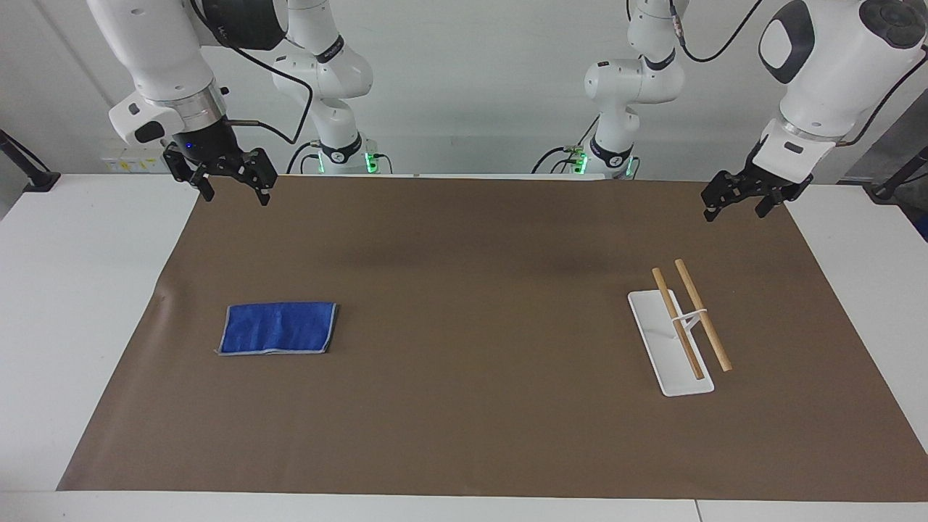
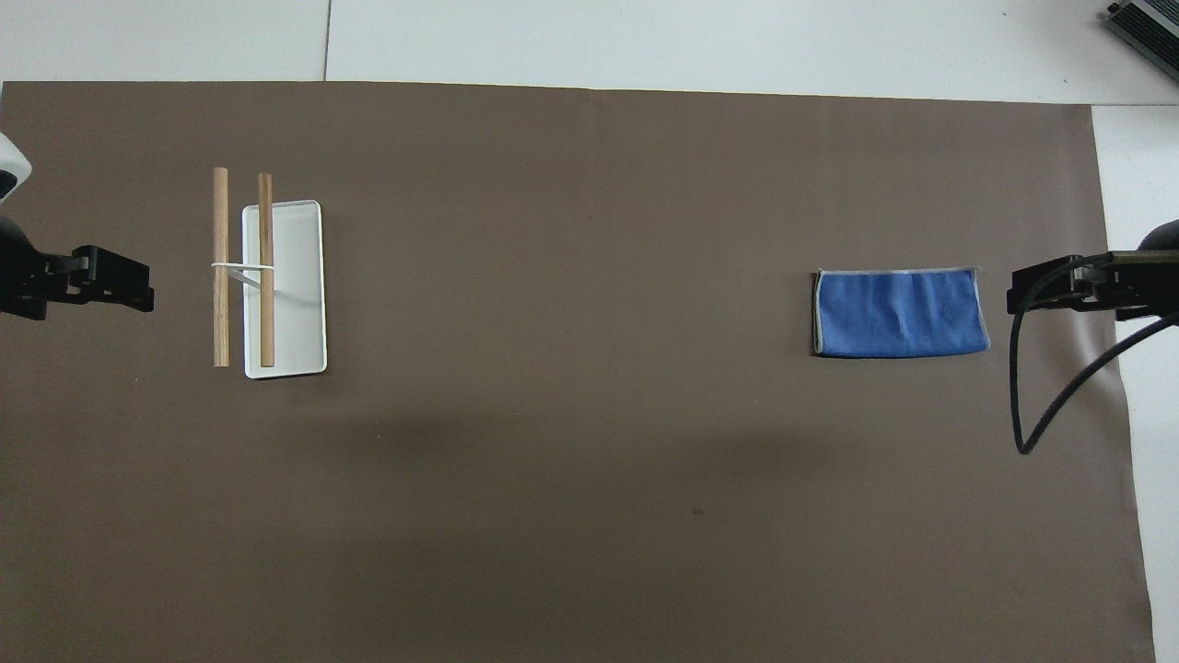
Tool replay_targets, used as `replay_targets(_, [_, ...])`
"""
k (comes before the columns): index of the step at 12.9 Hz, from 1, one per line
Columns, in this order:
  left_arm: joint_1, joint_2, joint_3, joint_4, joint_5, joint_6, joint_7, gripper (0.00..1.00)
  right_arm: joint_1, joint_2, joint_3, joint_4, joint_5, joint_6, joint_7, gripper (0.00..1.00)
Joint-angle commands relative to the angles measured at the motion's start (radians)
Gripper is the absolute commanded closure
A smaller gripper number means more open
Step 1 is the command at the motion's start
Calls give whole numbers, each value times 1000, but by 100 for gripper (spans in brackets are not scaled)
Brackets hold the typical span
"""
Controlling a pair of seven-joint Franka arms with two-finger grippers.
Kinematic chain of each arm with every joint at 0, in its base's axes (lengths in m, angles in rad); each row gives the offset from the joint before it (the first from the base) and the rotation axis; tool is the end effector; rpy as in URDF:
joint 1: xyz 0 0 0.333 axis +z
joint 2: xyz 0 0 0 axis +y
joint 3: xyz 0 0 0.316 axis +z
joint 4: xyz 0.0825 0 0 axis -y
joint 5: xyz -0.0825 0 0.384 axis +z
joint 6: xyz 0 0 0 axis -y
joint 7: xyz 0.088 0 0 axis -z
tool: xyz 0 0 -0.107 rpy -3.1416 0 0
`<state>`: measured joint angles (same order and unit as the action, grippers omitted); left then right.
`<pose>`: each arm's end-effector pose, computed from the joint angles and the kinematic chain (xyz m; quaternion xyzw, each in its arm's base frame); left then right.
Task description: Right arm passes towel to left arm to hang
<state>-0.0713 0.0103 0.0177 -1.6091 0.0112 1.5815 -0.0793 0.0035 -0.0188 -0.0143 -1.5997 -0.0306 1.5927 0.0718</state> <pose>0.5564 -0.0287 0.6016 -0.9997 -0.0127 0.0185 0.0069 0.5505 -0.0092 0.6232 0.9990 -0.0410 0.0064 0.0150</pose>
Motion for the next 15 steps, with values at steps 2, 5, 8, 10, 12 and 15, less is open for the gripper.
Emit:
replay_targets(2, [10, -6, -2, -2, -13, -11, 6, 0, -7, -12, 1, -13, 3, 0, -1, 0])
replay_targets(5, [10, -6, -2, -2, -13, -11, 6, 0, -17, -27, -3, -101, 20, 84, -12, 0])
replay_targets(8, [10, -6, -2, -2, -13, -11, 6, 0, -42, -12, -4, -183, 43, 229, -75, 0])
replay_targets(10, [10, -6, -2, -2, -13, -11, 6, 0, -59, 2, -6, -247, 51, 289, -110, 0])
replay_targets(12, [10, -6, -4, -2, -13, -11, 6, 0, -76, 51, -4, -317, 51, 439, -156, 0])
replay_targets(15, [10, -6, -4, -2, -13, -11, 6, 0, -70, 138, -4, -359, 51, 599, -171, 0])
